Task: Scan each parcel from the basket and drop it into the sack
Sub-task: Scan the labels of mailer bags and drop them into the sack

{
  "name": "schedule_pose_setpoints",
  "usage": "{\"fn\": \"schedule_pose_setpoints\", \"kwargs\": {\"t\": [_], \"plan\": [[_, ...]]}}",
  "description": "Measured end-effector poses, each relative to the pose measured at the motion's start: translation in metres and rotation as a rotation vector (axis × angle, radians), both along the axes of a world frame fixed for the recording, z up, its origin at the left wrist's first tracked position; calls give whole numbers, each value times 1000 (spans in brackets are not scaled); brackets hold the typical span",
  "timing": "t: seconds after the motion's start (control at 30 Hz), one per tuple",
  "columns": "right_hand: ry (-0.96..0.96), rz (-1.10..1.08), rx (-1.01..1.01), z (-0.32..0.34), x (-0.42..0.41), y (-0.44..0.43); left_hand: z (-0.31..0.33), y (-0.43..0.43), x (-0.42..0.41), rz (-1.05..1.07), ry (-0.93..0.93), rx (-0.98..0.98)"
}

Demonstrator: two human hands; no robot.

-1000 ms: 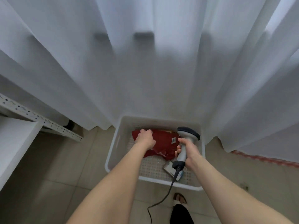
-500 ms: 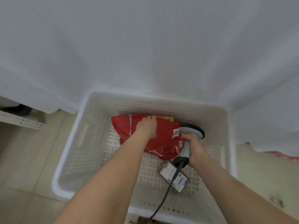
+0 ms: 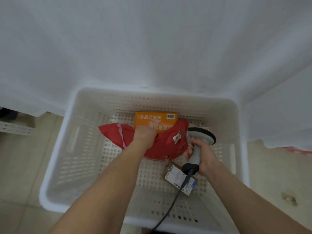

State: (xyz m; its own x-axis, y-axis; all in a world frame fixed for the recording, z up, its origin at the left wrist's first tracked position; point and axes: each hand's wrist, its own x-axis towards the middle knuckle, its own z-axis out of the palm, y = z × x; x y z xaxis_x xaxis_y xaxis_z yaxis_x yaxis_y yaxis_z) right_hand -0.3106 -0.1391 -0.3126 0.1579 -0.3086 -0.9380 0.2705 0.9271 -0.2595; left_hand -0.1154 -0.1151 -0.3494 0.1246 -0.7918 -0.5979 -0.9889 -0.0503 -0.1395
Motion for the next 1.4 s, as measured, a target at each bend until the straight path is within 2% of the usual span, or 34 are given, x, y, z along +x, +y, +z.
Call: {"fn": "schedule_pose_setpoints", "kwargs": {"t": [0.17, 0.27, 0.47, 0.6, 0.77, 0.93, 1.03, 1.17, 1.27, 1.33, 1.4], "plan": [[77, -28, -68, 73, 2, 23, 87, 29, 12, 50, 140, -128], [104, -60, -116, 130, 3, 36, 157, 47, 11, 8, 115, -239], [187, -209, -173, 264, -11, 63, 309, 90, 5, 78, 48, -389], [216, -235, -198, 342, -26, 76, 395, 127, 11, 14, -9, -635], [142, -62, -267, 425, -36, 96, 493, 173, 10, 64, -87, -812], [74, 186, -439, 503, -50, 139, 575, 219, -12, 153, -76, -866], [-76, 307, -452, 551, -50, 169, 626, 246, -31, 272, -57, -845], [-273, 437, -498, 609, -45, 200, 682, 270, -50, 563, 89, -812], [-431, 559, -555, 643, -39, 215, 711, 277, -47, 608, 95, -751], [-457, 660, -618, 662, -35, 222, 726, 280, -43, 631, 112, -733], [-405, 765, -688, 678, -31, 228, 738, 282, -37, 662, 111, -746]]}}
